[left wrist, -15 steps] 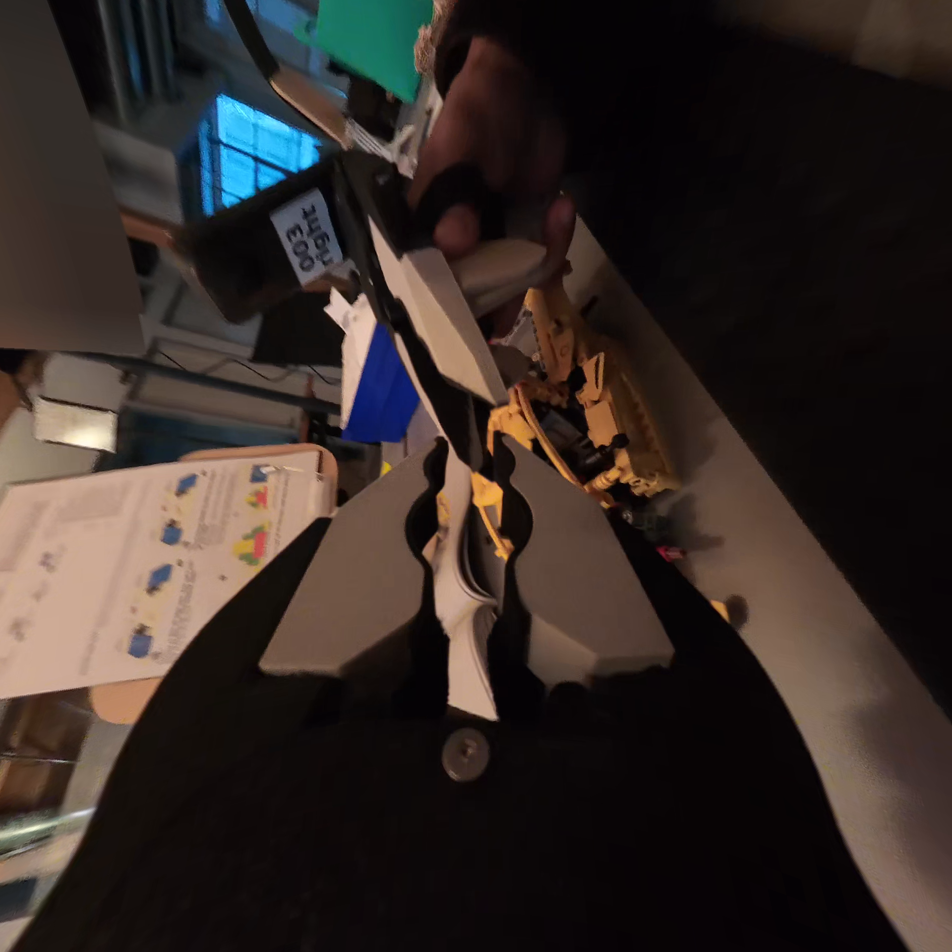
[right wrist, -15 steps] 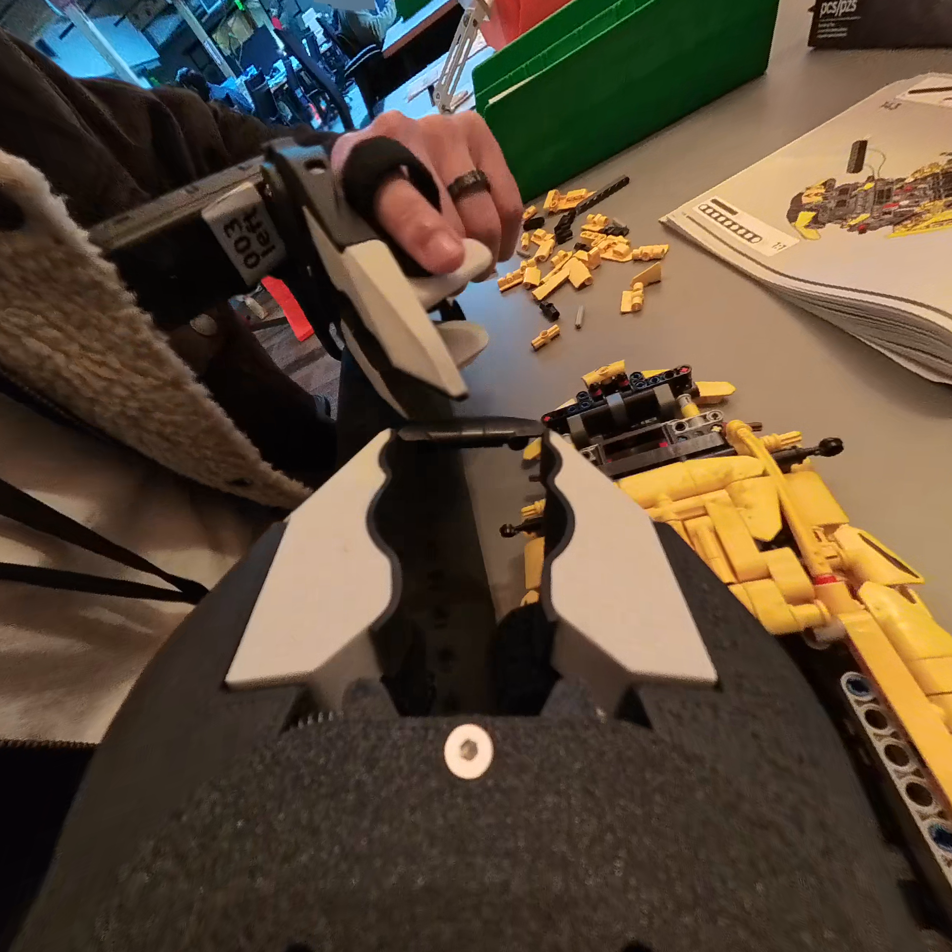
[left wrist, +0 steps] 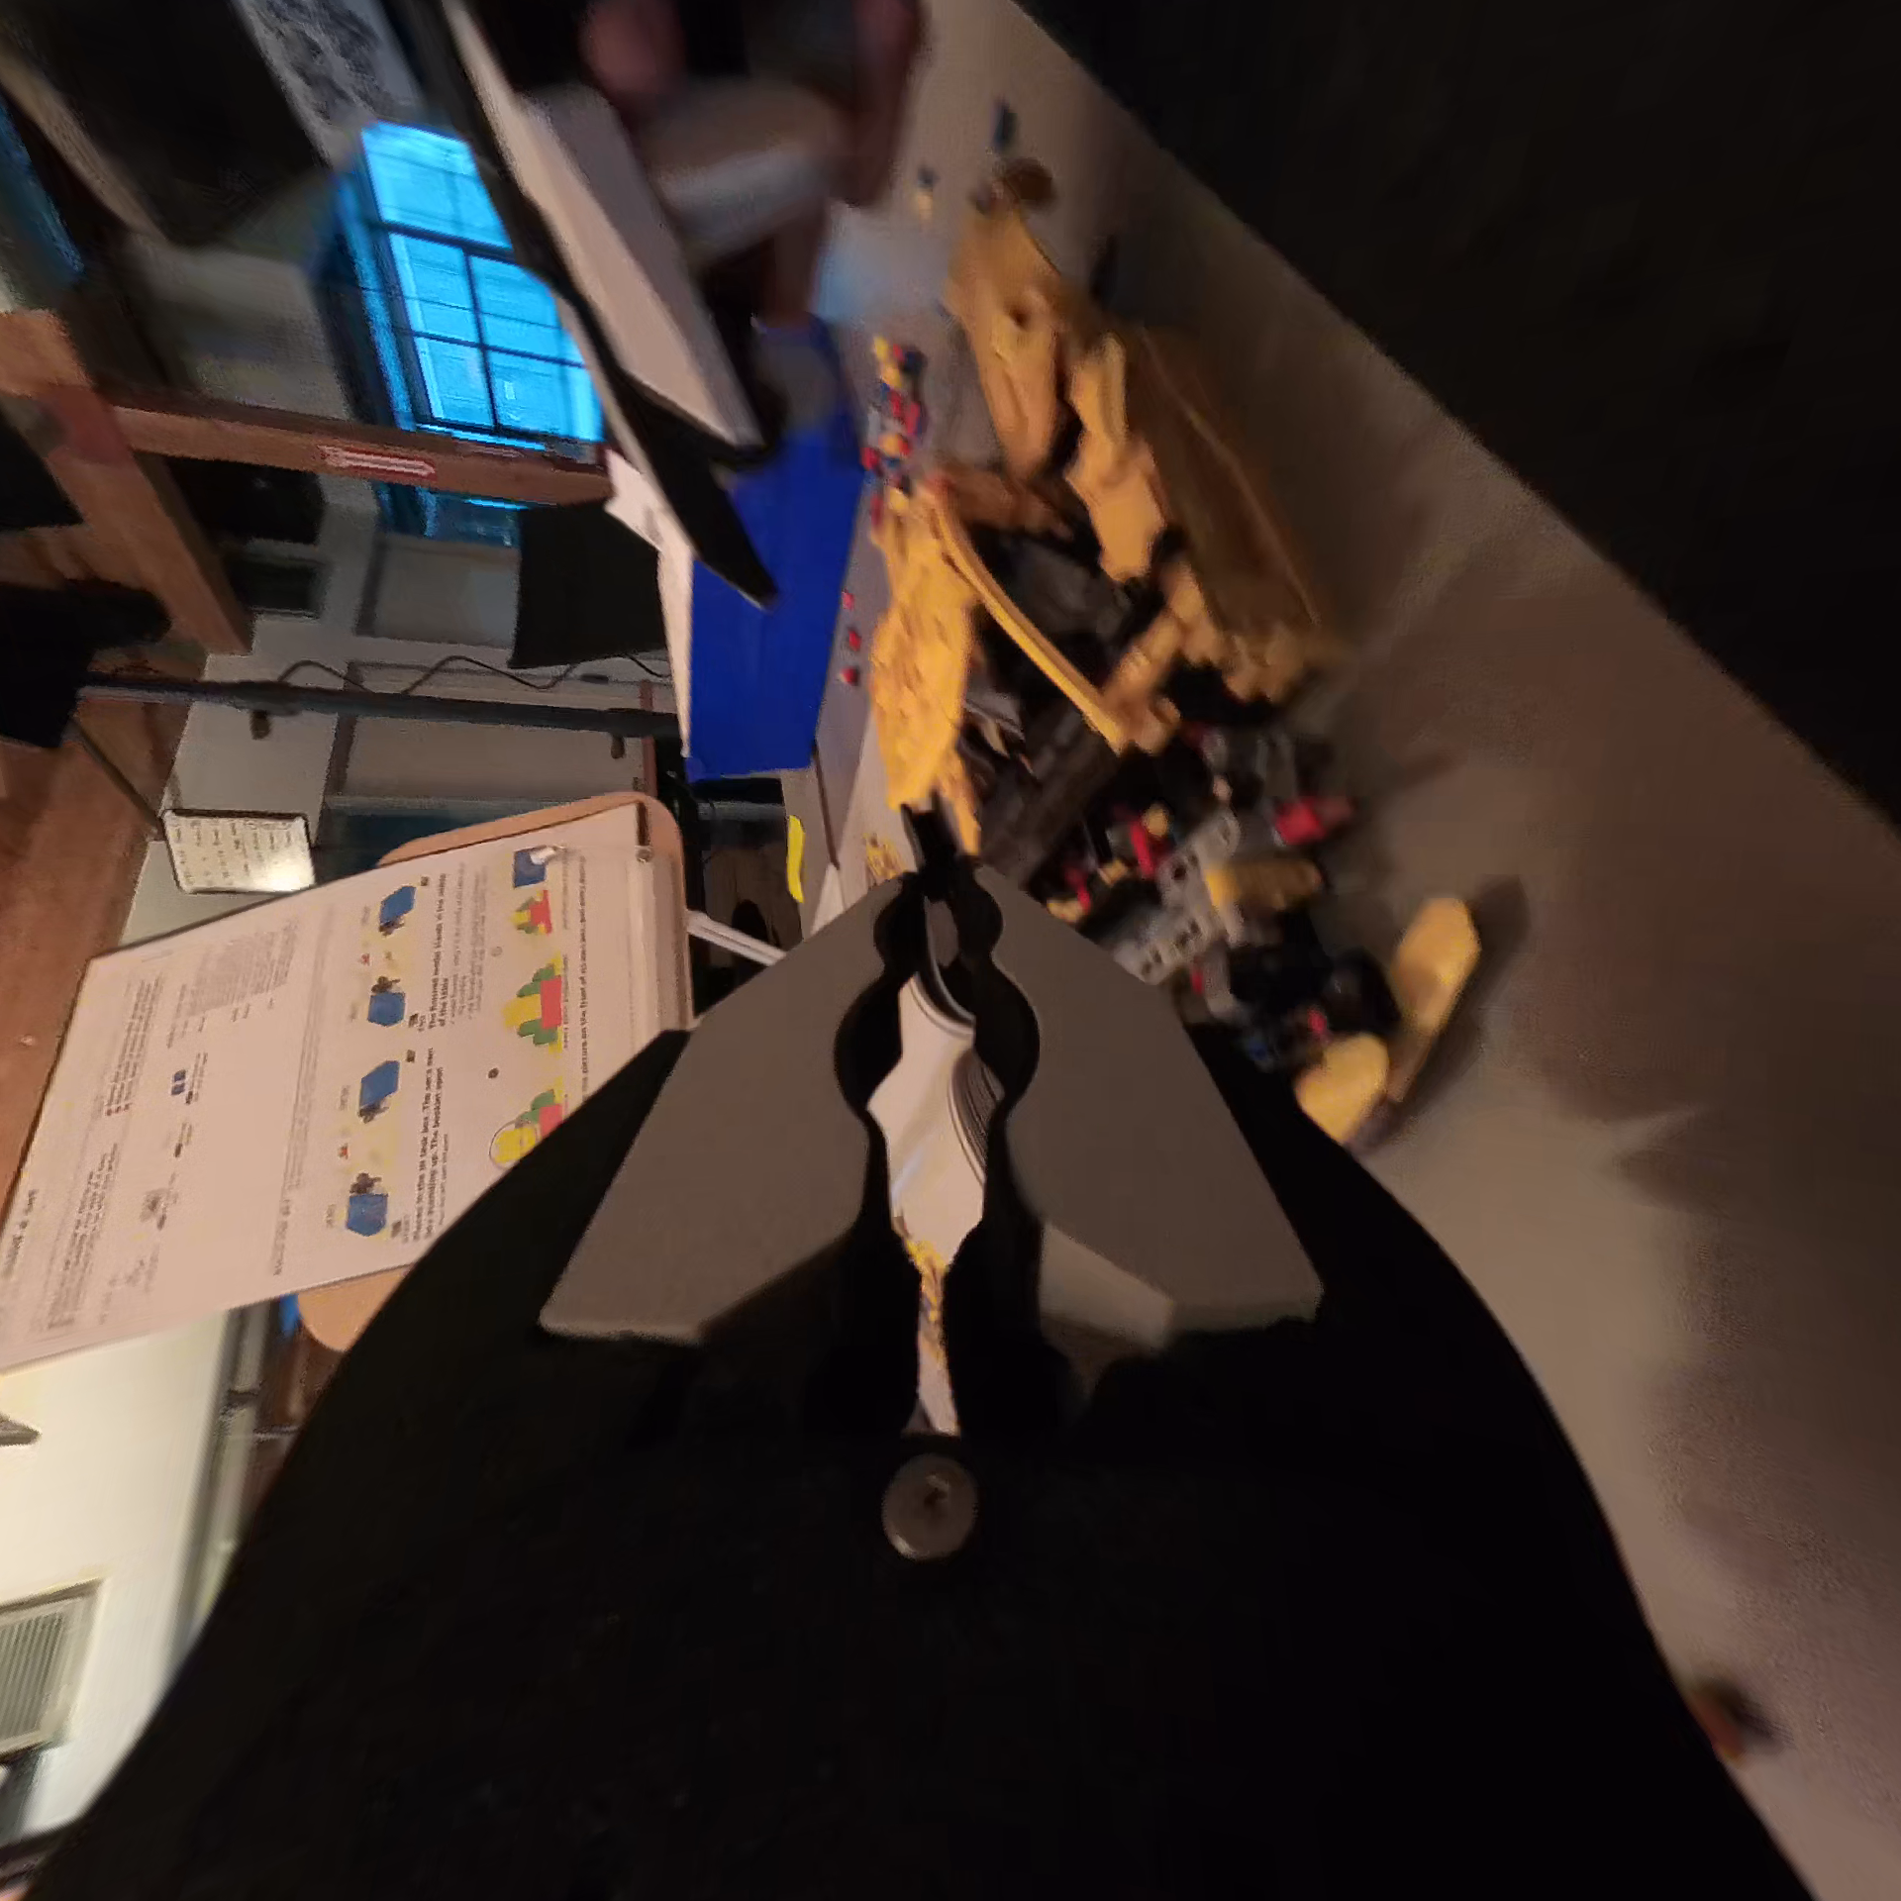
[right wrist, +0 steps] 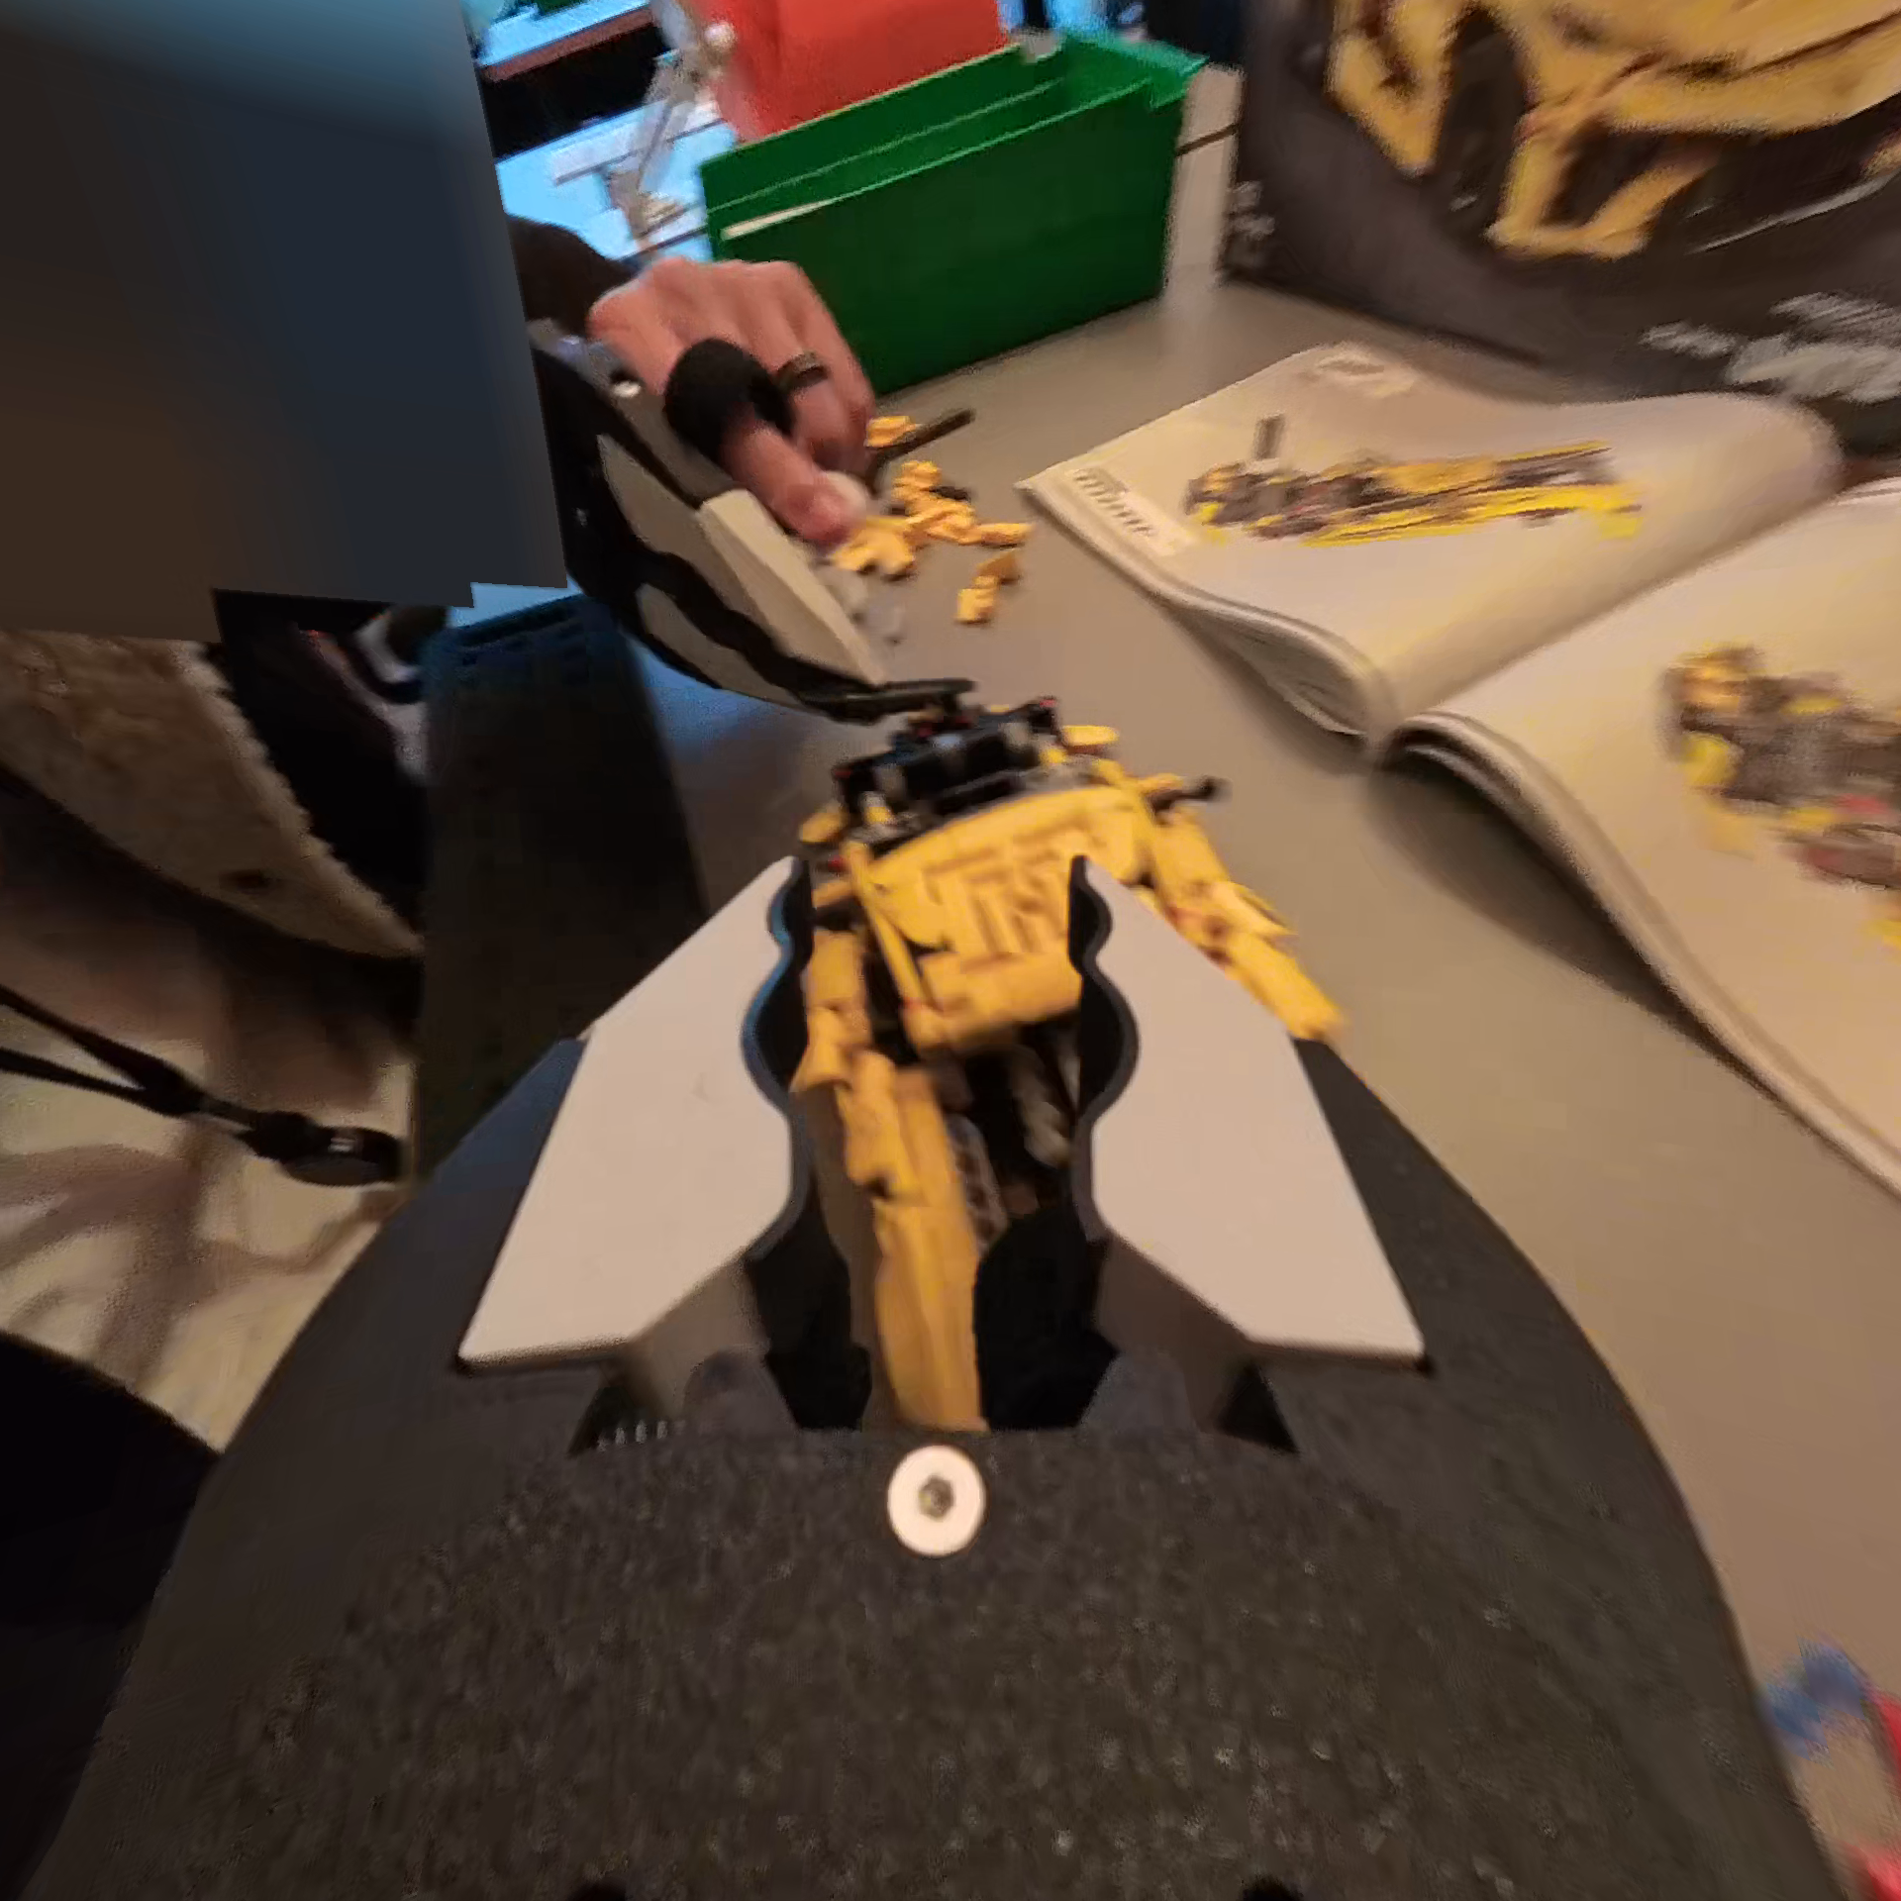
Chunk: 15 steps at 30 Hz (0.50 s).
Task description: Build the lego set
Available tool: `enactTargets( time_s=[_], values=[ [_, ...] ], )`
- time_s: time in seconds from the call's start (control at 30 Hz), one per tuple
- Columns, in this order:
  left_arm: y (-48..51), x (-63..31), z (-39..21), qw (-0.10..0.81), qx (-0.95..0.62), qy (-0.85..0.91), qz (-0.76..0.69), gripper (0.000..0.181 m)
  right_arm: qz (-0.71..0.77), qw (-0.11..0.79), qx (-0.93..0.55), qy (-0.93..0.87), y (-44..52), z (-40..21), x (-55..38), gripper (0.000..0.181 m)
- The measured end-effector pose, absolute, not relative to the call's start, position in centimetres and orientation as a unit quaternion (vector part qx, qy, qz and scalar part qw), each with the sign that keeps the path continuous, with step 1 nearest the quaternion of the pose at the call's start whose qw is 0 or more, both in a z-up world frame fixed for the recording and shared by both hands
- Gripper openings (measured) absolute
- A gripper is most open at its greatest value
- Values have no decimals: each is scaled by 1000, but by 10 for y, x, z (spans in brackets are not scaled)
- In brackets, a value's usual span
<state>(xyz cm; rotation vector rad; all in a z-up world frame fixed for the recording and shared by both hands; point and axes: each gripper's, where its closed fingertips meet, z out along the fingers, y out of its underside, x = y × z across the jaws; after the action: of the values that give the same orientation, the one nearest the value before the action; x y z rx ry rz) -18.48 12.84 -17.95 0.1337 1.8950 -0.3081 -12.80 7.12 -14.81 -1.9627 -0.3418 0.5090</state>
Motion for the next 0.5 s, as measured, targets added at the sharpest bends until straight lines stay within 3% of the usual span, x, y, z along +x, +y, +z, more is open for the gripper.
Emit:
enactTargets(
  time_s=[0.1, 0.2, 0.5],
  values=[
    [142, -184, -200, 564, 106, 817, -64, 6, 128, 540, -822, -126, 56, -153, -79, 60],
    [143, -180, -211, 556, 111, 822, -50, 6, 139, 537, -822, -126, 49, -165, -65, 78],
    [138, -171, -213, 559, 164, 813, -2, 5, 178, 507, -833, -134, 52, -193, -73, 87]
  ],
)
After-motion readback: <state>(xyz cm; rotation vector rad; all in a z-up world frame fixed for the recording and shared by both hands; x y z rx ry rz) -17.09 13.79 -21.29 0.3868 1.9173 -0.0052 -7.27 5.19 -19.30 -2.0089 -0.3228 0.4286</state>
